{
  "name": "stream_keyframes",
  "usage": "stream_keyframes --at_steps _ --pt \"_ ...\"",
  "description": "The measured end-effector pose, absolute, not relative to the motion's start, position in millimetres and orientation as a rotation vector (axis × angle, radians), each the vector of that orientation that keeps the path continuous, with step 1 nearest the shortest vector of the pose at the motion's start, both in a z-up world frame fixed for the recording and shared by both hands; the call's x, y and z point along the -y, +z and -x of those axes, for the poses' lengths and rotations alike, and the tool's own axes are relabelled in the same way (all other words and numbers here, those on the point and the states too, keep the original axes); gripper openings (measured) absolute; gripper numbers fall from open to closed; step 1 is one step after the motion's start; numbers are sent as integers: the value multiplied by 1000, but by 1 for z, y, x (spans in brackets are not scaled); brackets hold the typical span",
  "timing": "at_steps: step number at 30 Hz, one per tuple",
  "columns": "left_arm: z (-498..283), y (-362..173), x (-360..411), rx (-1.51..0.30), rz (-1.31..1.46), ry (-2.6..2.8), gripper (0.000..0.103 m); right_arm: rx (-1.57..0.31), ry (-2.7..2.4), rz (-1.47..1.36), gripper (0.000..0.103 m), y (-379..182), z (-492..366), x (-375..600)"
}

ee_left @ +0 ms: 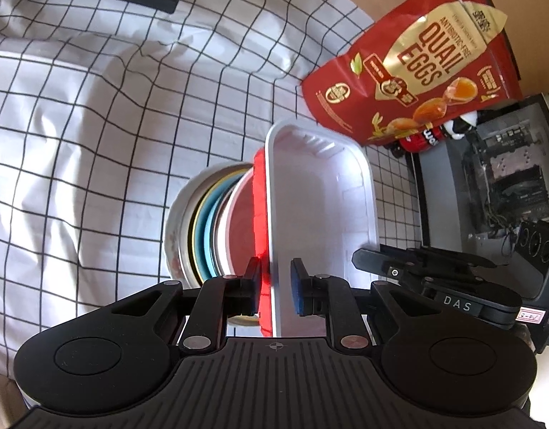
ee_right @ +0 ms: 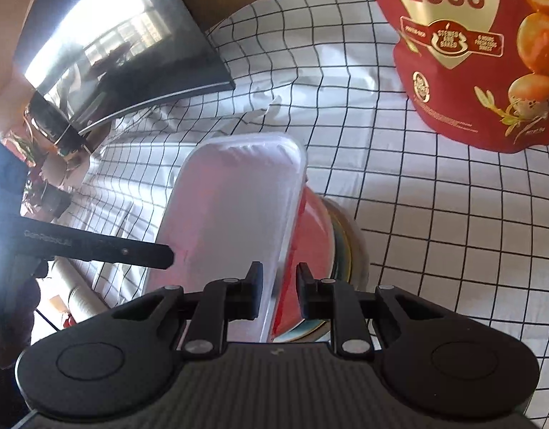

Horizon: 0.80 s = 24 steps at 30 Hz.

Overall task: Organize plates and bowls
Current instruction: 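Lower the tray onto the white bowl and open both tools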

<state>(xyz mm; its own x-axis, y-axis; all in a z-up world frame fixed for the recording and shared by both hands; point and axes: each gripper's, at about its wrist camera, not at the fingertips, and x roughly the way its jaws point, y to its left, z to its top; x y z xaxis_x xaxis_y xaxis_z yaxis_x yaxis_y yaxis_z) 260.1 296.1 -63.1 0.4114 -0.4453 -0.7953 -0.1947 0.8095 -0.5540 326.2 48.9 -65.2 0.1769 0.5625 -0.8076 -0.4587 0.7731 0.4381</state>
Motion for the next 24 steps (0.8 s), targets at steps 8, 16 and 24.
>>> stream_keyframes --at_steps 8,16,24 --pt "-278 -63 -293 -1154 629 -162 19 -1167 703 -127 22 -65 -340 -58" --pt "-283 -66 -295 -1158 631 -157 19 -1167 707 -123 22 -64 -342 -58" --pt "-282 -66 -296 -1147 630 -144 19 -1146 725 -117 22 -62 -340 -57"
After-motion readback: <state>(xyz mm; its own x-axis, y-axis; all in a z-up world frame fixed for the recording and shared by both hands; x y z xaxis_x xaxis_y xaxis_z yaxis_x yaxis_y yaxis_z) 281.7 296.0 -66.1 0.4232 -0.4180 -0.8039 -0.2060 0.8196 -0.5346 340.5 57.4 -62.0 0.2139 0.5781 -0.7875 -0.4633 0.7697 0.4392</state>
